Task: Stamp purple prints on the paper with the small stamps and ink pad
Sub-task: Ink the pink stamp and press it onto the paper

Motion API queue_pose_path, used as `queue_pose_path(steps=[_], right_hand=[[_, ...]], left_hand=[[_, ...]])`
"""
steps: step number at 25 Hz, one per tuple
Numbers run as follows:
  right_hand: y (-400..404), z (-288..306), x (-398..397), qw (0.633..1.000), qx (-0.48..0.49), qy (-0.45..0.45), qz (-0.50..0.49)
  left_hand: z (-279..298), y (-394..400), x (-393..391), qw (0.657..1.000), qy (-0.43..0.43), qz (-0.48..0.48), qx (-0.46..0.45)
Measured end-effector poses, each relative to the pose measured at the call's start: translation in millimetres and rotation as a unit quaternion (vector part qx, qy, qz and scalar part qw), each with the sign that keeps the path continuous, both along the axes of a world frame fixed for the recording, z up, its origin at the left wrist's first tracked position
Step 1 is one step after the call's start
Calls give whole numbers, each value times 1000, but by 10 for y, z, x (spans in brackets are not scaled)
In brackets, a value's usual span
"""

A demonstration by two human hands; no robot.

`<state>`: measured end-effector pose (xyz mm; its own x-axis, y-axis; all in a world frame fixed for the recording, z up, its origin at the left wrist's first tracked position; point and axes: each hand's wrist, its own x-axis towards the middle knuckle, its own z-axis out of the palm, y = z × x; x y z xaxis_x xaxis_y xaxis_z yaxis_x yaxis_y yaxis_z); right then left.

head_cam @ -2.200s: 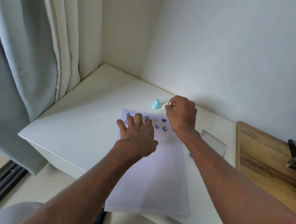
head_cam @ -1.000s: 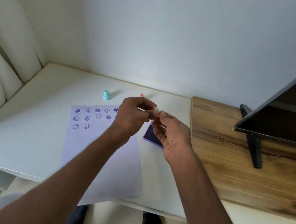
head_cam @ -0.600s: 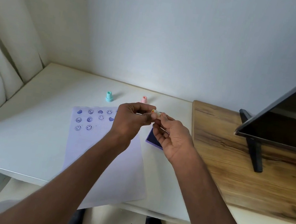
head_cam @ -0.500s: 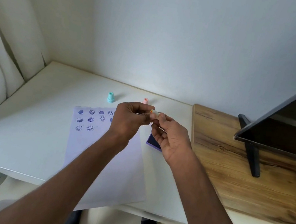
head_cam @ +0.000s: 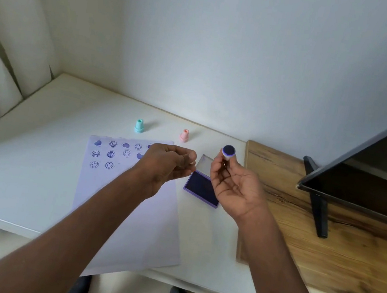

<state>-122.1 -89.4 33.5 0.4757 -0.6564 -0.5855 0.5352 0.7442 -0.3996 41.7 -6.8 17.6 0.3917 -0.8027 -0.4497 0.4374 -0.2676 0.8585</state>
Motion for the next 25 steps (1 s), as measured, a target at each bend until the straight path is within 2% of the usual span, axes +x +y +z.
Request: queue_pose_path(steps=[1, 2, 3, 4, 5, 6, 7, 8, 13, 16, 25], right_hand=[[-28, -8, -23, 998, -39, 44, 11], [-56, -30, -45, 985, -107, 131, 26], [-78, -57, -66, 944, -200, 258, 47], [-106, -98, -98, 864, -301, 398, 66], [-127, -124, -141, 763, -389, 510, 84], [-124, -134, -181, 678, -449, 572, 104], [-84, -112, -202, 632, -486, 591, 123], [-41, -94, -206, 609, -508, 592, 141], [144, -110, -65, 538, -552, 597, 221], [132, -173, -10, 503, -562, 611, 239], [146, -134, 120, 488, -535, 647, 240]], left_hand=[[-11, -13, -13, 998, -64, -23, 12], [-34, -23, -16, 985, -161, -50, 26], [-56, -26, -23, 963, -257, -75, 39], [-76, -31, -35, 939, -327, -93, 50], [-88, -41, -46, 923, -364, -107, 59], [-105, -50, -53, 917, -376, -118, 64], [-121, -46, -52, 914, -379, -126, 66], [-125, -42, -47, 911, -385, -132, 68], [-163, -6, -17, 857, -475, -191, 66], [-170, 3, 10, 851, -476, -212, 66], [-189, 25, 41, 821, -507, -253, 66]])
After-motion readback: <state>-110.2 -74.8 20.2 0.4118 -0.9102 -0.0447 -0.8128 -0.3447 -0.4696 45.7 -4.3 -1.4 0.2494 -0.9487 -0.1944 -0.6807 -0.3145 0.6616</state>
